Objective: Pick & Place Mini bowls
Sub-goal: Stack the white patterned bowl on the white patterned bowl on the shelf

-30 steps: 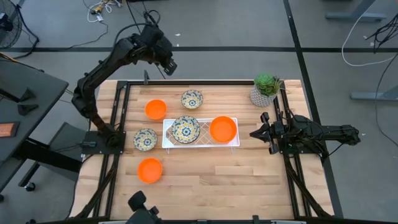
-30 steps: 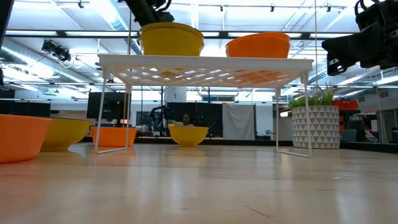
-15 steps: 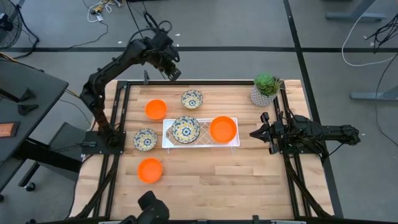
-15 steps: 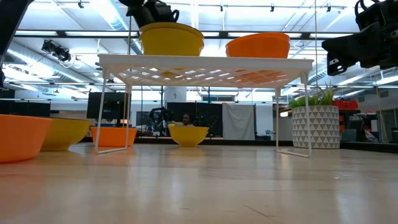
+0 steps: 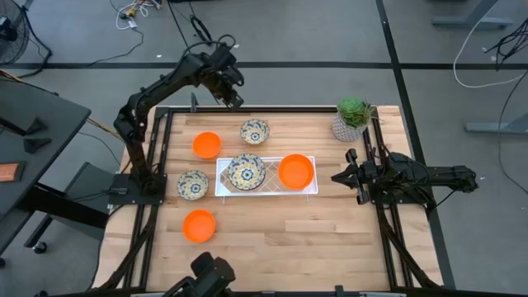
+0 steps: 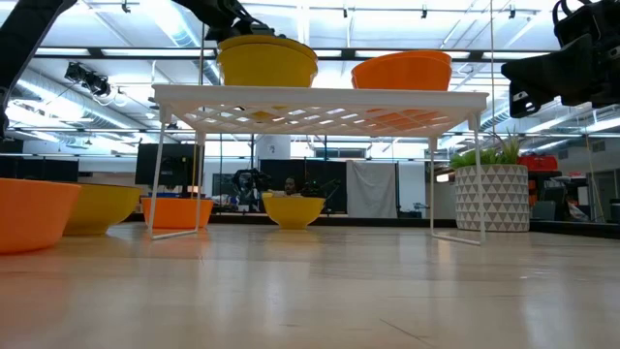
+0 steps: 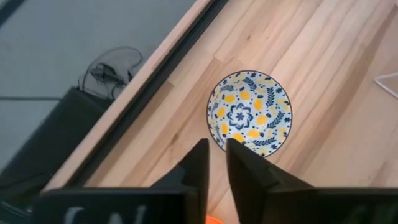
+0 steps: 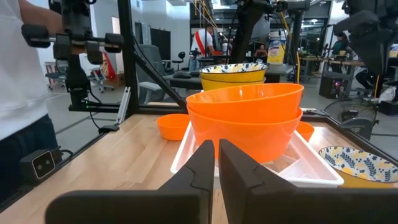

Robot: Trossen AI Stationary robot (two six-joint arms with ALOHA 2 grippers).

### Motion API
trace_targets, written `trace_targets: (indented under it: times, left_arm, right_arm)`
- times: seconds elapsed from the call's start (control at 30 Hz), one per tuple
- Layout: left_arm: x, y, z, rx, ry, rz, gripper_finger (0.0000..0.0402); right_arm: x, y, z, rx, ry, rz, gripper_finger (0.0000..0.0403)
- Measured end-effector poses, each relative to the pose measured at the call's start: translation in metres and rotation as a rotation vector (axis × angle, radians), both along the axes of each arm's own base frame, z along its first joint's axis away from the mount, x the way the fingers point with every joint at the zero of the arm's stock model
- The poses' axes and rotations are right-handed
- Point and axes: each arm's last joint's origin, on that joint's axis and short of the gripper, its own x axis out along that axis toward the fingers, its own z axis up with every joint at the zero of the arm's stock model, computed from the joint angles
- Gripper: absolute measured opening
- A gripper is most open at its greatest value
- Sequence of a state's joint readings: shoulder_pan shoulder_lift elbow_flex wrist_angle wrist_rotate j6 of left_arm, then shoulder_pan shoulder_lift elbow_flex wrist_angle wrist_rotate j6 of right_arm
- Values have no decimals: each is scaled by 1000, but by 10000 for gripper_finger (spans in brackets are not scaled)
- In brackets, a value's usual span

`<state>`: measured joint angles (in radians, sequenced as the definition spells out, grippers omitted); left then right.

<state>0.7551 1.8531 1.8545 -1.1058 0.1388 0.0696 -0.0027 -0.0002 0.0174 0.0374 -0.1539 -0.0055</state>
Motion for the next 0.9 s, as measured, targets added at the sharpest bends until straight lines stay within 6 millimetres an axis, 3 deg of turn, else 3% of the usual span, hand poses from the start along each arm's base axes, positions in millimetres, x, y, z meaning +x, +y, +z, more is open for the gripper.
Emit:
trace_targets:
  times: [0.53, 0.9]
  left_arm:
    - [23, 4, -35, -75, 63, 25, 216]
    - [38, 3, -53, -127, 72, 69, 254]
  right_arm:
    - [0, 0, 0, 0, 0, 0, 27]
    - [0, 0, 0, 0, 0, 0, 27]
